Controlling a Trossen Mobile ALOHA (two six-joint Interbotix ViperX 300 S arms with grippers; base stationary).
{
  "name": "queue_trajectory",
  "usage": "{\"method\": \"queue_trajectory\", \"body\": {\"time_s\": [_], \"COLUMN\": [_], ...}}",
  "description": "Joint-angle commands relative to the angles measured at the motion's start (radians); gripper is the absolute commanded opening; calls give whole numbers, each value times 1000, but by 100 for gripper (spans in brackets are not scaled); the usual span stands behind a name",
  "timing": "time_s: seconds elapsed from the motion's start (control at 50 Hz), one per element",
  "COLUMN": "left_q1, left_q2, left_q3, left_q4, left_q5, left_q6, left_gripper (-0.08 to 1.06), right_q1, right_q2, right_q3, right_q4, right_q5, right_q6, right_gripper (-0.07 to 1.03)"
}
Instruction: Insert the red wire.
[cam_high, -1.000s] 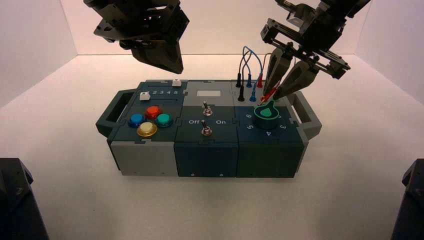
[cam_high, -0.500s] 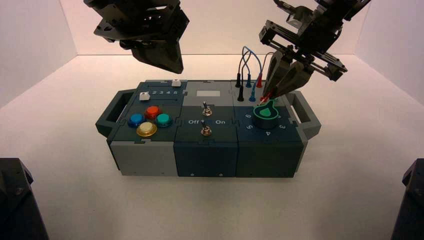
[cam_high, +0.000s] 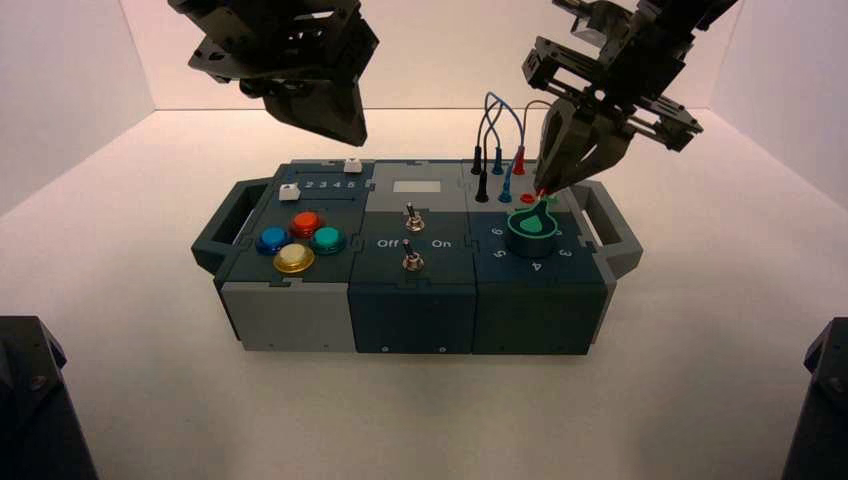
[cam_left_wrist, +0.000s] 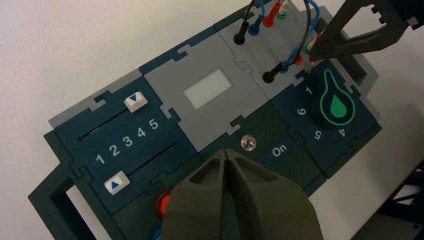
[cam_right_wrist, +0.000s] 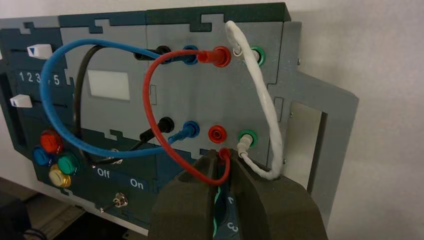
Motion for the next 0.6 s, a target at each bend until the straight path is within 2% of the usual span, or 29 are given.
{"method": "queue_trajectory", "body": {"time_s": [0.02,0.32,0.6], "left_q1": [-3,-3,-3], "left_q2": [-3,15,8], "left_q3": [-35,-48,-41], "left_q4": [5,5,3], "left_q5": [-5,-3,-3], "left_q6": [2,2,2], "left_gripper": [-3,-3,-3], "right_q1": [3,69,95], "right_q2": [-37,-44,-51], "right_q3": [-32,-77,-80], "right_q4": [-5,-9,-61], "right_q5": [-25,-44,-57], "right_q6": [-11,-11,-11], "right_gripper": [-2,-2,-2]}}
